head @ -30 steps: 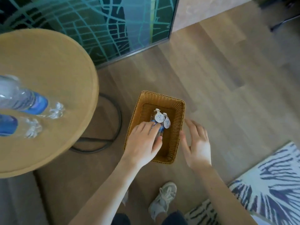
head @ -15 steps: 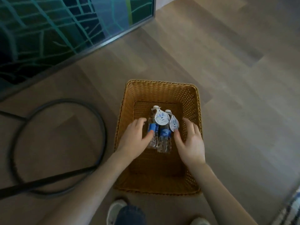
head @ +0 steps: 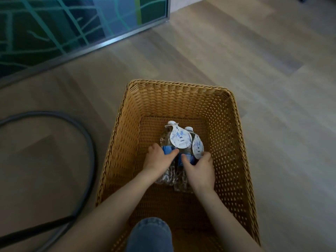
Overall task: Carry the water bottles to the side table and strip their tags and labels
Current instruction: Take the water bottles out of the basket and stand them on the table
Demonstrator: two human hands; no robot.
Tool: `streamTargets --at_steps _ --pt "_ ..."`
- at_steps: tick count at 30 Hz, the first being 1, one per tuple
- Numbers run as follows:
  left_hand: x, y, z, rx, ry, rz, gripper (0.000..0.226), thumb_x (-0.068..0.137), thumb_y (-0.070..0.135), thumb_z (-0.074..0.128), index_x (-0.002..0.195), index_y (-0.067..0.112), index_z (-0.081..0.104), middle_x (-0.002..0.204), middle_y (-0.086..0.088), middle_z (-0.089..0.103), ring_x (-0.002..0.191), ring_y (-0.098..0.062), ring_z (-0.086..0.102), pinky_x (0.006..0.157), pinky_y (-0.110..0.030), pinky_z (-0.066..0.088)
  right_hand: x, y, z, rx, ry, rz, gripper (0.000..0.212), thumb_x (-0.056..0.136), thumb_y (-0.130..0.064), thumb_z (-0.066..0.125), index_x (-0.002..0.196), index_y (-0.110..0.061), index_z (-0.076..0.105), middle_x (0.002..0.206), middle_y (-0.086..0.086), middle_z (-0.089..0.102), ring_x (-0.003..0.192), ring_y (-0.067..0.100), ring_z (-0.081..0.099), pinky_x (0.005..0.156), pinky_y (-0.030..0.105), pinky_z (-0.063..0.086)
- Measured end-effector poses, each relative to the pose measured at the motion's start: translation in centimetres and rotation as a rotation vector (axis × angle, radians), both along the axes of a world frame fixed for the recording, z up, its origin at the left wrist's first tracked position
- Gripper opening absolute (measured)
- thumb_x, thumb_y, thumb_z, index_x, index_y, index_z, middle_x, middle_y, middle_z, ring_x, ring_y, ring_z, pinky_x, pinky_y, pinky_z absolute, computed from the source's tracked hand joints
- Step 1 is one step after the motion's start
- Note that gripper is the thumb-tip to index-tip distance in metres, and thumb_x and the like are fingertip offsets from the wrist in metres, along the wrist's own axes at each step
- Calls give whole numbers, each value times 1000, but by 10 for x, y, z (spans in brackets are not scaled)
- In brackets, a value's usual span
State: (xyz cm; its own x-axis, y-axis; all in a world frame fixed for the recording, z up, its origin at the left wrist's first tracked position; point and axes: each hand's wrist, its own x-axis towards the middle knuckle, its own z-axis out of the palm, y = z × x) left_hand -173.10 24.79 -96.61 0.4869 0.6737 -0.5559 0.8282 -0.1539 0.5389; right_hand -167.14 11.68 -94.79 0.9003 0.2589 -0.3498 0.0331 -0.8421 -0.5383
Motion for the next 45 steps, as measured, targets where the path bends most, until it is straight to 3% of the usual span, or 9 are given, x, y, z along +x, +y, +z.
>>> streamTargets --at_steps 8,15,20,23,27,31,36,39,45 --pt "-1 -13 -19 16 40 29 86 80 61 70 136 1 44 133 -16 51 124 -31 51 98 -38 45 -16 3 -18 -5 141 -93 74 83 -55 71 126 -1 43 126 16 55 118 36 57 93 41 51" --pt "-6 -19 -24 54 -85 139 61 82 46 74 119 2 55 113 -12 62 101 -26 62 80 -34 51 -22 9 -34 94 179 -135 60 86 -46 71 123 -1 55 118 13 62 111 31 60 94 42 54" --pt "-11 -17 -26 45 -203 216 48 76 38 81 103 4 61 98 -9 66 87 -21 64 60 -24 39 -20 8 -35 247 159 -215 36 82 -36 78 104 -8 67 100 9 70 90 23 69 80 38 59" --pt "-12 -14 -20 78 -284 232 43 75 37 82 97 9 58 94 -6 62 86 -21 63 59 -25 39 -12 9 -26 292 76 -259 39 79 -34 81 106 -10 64 101 8 67 90 22 66 81 39 58" --pt "-6 -4 2 62 -441 274 40 76 34 82 101 11 61 99 -5 65 91 -18 64 72 -27 47 4 12 -7 377 -7 -234 45 77 -35 81 112 -13 62 104 5 65 95 21 65 86 46 58" --pt "4 6 43 68 -571 304 35 77 32 81 101 16 62 97 -4 66 88 -16 66 75 -32 55 18 21 24 489 -78 -213 47 75 -37 80 113 -18 59 106 2 63 97 19 64 88 46 57" --pt "7 14 122 112 -698 325 28 78 28 82 97 21 62 95 -2 67 85 -10 66 73 -25 54 29 35 96 567 -196 -173 50 75 -39 81 113 -15 59 102 1 61 96 21 63 86 46 56" --pt "1 17 188 175 -748 319 28 74 33 80 93 27 59 90 3 65 80 -2 64 67 -10 47 31 36 159 606 -250 -144 50 75 -37 82 111 -12 60 100 0 59 96 21 61 85 45 55" --pt "-24 14 350 291 -790 267 36 68 48 72 90 25 56 87 4 59 81 -4 61 68 -6 42 24 35 319 684 -311 -118 42 74 -32 85 96 -11 57 87 -4 54 86 25 58 76 42 51"
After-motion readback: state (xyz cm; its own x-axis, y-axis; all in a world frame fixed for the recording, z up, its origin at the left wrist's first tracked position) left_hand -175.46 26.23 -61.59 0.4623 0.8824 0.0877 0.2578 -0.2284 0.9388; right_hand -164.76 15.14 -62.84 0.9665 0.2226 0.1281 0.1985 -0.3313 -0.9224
